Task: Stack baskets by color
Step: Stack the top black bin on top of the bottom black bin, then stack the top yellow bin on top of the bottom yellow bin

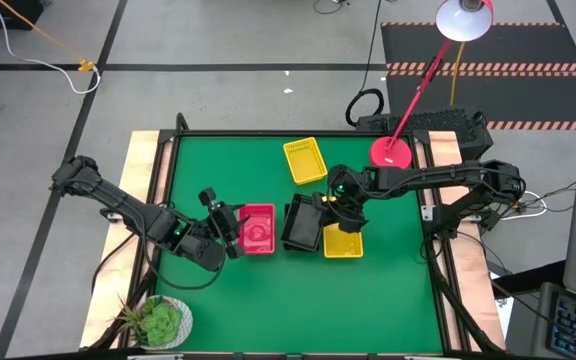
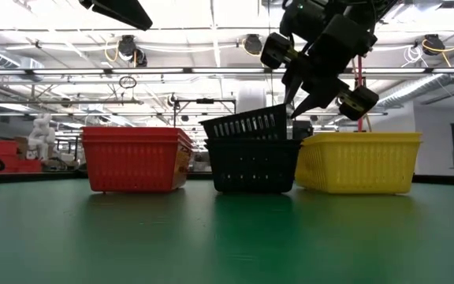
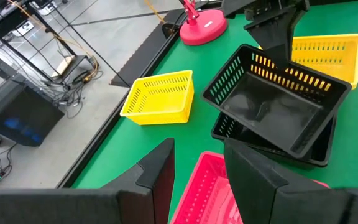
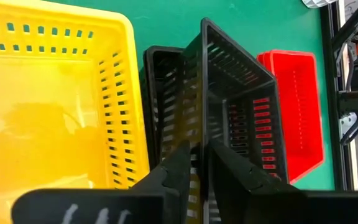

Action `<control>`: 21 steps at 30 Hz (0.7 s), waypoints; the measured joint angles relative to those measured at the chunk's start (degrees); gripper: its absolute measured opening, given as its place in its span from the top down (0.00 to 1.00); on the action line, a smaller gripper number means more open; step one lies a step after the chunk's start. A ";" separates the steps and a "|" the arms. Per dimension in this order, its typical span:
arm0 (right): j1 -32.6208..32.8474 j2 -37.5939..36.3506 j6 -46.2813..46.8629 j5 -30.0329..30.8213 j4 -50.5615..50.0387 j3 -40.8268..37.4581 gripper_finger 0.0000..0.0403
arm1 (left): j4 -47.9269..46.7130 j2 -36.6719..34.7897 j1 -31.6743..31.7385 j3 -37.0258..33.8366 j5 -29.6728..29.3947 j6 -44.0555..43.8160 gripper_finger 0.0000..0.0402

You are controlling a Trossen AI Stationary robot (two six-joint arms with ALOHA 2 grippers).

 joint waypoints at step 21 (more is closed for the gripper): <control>5.57 -4.91 21.44 9.22 3.24 0.01 0.87 | 20.29 3.71 2.77 0.07 8.35 15.41 0.65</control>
